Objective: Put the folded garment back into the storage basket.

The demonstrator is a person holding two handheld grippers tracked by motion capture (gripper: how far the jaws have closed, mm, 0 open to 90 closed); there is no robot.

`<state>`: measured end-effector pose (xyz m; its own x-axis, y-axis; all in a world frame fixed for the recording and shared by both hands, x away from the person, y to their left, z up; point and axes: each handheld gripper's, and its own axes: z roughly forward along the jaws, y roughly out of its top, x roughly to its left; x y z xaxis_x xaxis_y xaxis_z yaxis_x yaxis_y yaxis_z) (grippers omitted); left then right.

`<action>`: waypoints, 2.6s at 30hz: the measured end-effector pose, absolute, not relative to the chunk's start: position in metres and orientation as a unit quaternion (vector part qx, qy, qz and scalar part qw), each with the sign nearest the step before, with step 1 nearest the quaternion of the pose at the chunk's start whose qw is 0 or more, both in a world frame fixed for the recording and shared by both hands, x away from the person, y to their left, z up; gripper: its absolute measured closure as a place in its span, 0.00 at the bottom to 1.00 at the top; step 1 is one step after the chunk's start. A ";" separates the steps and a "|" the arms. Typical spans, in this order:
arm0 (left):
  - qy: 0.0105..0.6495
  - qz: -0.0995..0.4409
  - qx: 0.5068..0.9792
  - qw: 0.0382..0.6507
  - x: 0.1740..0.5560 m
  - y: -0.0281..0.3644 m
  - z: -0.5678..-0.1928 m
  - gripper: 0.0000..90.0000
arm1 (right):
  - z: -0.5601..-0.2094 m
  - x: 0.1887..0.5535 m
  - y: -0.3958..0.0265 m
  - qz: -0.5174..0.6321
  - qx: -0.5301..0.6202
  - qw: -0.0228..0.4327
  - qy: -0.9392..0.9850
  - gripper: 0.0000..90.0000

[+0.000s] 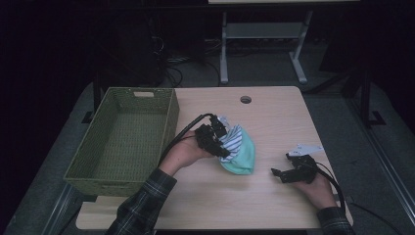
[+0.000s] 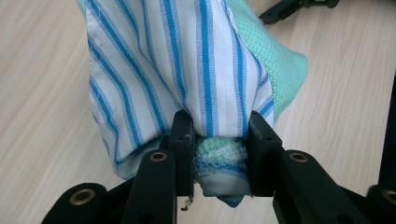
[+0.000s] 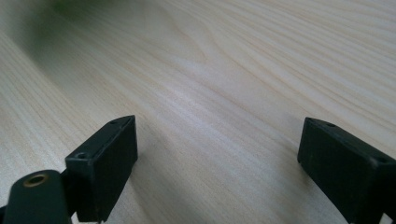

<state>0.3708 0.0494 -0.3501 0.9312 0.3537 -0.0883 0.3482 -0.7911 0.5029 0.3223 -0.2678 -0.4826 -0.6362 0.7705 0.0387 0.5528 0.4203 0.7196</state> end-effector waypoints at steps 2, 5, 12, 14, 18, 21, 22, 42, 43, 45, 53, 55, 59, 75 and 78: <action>0.188 0.011 0.946 0.265 0.371 0.052 -0.345 0.75 | -0.483 0.322 -0.268 0.361 0.399 0.151 0.829 0.13; 0.191 0.016 0.945 0.267 0.371 0.056 -0.339 0.75 | -0.483 0.322 -0.268 0.361 0.399 0.151 0.829 0.13; 0.196 0.024 0.943 0.269 0.373 0.068 -0.325 0.75 | -0.483 0.322 -0.268 0.361 0.398 0.151 0.830 0.13; 0.201 0.028 0.942 0.268 0.373 0.071 -0.321 0.75 | -0.483 0.322 -0.268 0.361 0.398 0.151 0.829 0.13; 0.208 0.036 0.940 0.269 0.374 0.080 -0.312 0.75 | -0.483 0.322 -0.268 0.361 0.399 0.151 0.829 0.12; 0.210 0.040 0.939 0.268 0.374 0.086 -0.308 0.75 | -0.483 0.322 -0.268 0.361 0.399 0.151 0.830 0.12; 0.210 0.040 0.939 0.268 0.374 0.086 -0.308 0.75 | -0.483 0.322 -0.268 0.361 0.399 0.151 0.829 0.12; 0.247 0.061 0.927 0.274 0.376 0.134 -0.289 0.75 | -0.483 0.322 -0.268 0.361 0.399 0.151 0.829 0.12; 0.249 0.062 0.927 0.274 0.376 0.136 -0.288 0.75 | -0.483 0.322 -0.268 0.361 0.399 0.151 0.829 0.12; 0.254 0.066 0.925 0.273 0.376 0.141 -0.286 0.75 | -0.483 0.322 -0.268 0.361 0.399 0.151 0.829 0.12; 0.274 0.079 0.916 0.283 0.375 0.162 -0.276 0.75 | -0.483 0.322 -0.268 0.361 0.399 0.151 0.829 0.12; 0.281 0.082 0.913 0.285 0.375 0.169 -0.274 0.75 | -0.483 0.322 -0.268 0.361 0.399 0.151 0.829 0.12; 0.294 0.090 0.908 0.286 0.374 0.183 -0.270 0.75 | -0.483 0.322 -0.268 0.361 0.399 0.151 0.829 0.12; 0.348 0.115 0.883 0.293 0.368 0.241 -0.263 0.75 | -0.483 0.322 -0.268 0.361 0.399 0.151 0.829 0.12; 0.356 0.118 0.880 0.292 0.367 0.251 -0.263 0.75 | -0.483 0.322 -0.268 0.361 0.400 0.150 0.829 0.12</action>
<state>0.3673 0.2509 -0.2626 0.7180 0.6960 0.0004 0.5577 -0.5757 0.5980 0.3222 -0.2676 -0.4826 -0.6354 0.7712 0.0387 0.5541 0.4205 0.7184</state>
